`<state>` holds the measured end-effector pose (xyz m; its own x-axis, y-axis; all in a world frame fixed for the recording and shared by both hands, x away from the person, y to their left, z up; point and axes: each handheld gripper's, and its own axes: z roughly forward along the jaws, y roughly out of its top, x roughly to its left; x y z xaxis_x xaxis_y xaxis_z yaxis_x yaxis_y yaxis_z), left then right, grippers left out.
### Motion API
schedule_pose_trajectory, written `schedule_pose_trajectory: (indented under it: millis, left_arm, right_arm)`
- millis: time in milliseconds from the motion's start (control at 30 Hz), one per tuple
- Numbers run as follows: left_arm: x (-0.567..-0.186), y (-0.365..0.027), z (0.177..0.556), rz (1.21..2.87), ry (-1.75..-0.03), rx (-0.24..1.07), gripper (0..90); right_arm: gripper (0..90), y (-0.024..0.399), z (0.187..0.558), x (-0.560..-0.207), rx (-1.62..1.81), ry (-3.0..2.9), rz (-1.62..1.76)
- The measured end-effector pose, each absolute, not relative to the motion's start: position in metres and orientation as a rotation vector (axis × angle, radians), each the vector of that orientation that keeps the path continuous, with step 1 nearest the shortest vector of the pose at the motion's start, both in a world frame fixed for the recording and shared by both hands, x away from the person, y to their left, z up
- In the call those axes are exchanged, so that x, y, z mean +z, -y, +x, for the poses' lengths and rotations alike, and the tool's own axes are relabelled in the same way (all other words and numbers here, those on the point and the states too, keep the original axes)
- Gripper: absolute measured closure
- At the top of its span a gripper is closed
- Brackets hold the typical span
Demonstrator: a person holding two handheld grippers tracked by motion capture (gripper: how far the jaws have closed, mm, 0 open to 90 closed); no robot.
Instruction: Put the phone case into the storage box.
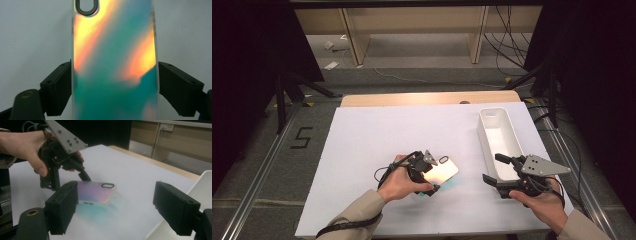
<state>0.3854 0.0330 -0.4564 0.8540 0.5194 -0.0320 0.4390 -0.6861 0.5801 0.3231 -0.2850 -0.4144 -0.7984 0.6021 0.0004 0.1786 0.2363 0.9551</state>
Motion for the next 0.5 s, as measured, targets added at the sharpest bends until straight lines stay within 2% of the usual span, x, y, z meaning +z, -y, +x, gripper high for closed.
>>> schedule_pose_trajectory:
  millis: [133,500]
  left_arm:
    - [-0.45,-0.041,0.382,2.342,-0.667,0.203,16.9]
    - [-0.444,-0.064,0.375,2.216,-0.659,0.269,16.8]
  right_arm:
    - [20.8,0.284,0.324,-0.415,1.586,-2.143,0.724]
    - [20.3,0.278,0.325,-0.416,1.578,-2.139,0.736]
